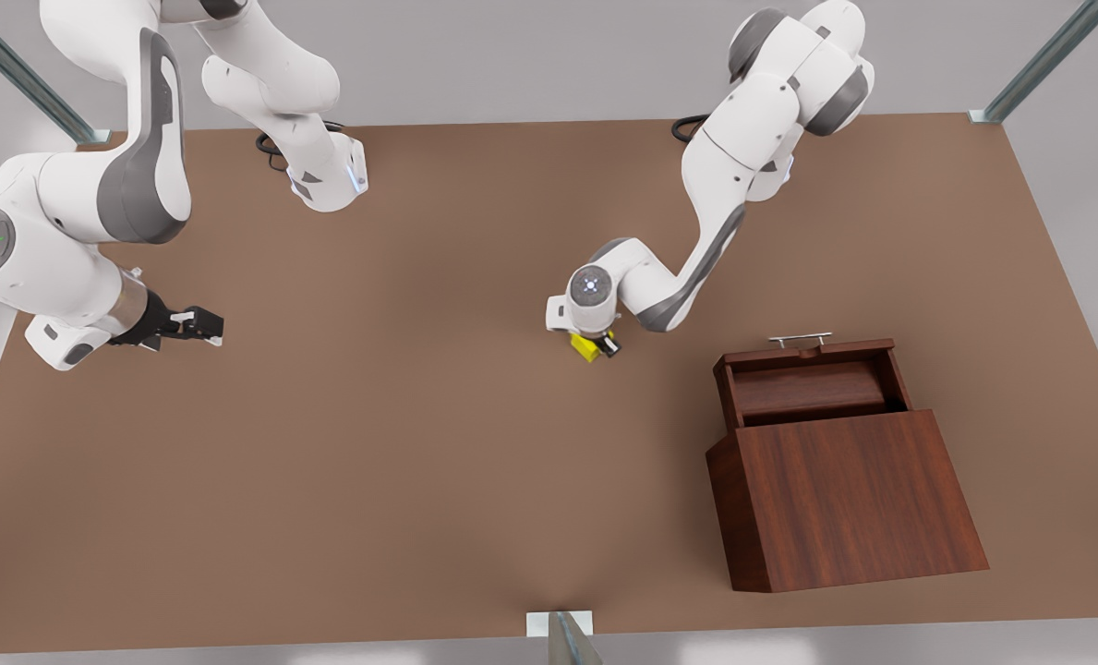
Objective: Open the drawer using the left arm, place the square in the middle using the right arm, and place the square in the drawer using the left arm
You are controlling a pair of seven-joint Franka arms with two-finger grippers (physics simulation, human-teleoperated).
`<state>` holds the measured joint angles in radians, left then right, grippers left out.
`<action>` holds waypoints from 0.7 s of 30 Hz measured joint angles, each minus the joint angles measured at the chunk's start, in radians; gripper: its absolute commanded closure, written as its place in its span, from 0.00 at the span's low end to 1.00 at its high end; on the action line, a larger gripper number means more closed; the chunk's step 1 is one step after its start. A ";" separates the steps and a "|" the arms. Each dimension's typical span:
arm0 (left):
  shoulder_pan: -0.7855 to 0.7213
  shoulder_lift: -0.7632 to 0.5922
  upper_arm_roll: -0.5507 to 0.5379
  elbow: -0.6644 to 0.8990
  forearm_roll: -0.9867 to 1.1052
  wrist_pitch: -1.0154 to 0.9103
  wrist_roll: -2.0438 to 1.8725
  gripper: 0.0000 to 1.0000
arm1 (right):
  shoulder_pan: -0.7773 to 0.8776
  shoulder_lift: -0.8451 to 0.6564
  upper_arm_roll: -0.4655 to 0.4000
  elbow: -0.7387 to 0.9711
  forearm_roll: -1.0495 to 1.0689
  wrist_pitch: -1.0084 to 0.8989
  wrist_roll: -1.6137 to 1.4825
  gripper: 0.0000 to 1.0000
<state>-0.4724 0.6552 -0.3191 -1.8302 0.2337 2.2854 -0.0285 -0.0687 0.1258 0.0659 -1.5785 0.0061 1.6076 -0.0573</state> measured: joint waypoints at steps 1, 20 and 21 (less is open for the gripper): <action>0.000 -0.004 0.000 0.000 -0.007 -0.002 0.000 0.34 | 0.000 0.000 0.000 0.000 0.000 0.001 0.000 0.00; 0.305 -0.470 0.216 0.055 -0.207 -0.314 -0.509 0.32 | -0.002 0.002 0.000 0.000 0.000 0.002 -0.001 0.00; 0.342 -0.462 0.216 0.054 -0.213 -0.302 -0.504 0.32 | -0.002 0.002 0.000 0.001 0.001 0.002 -0.001 0.00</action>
<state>-0.1301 0.1929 -0.1026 -1.7762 0.0204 1.9837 -0.5322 -0.0704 0.1274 0.0659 -1.5770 0.0070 1.6091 -0.0583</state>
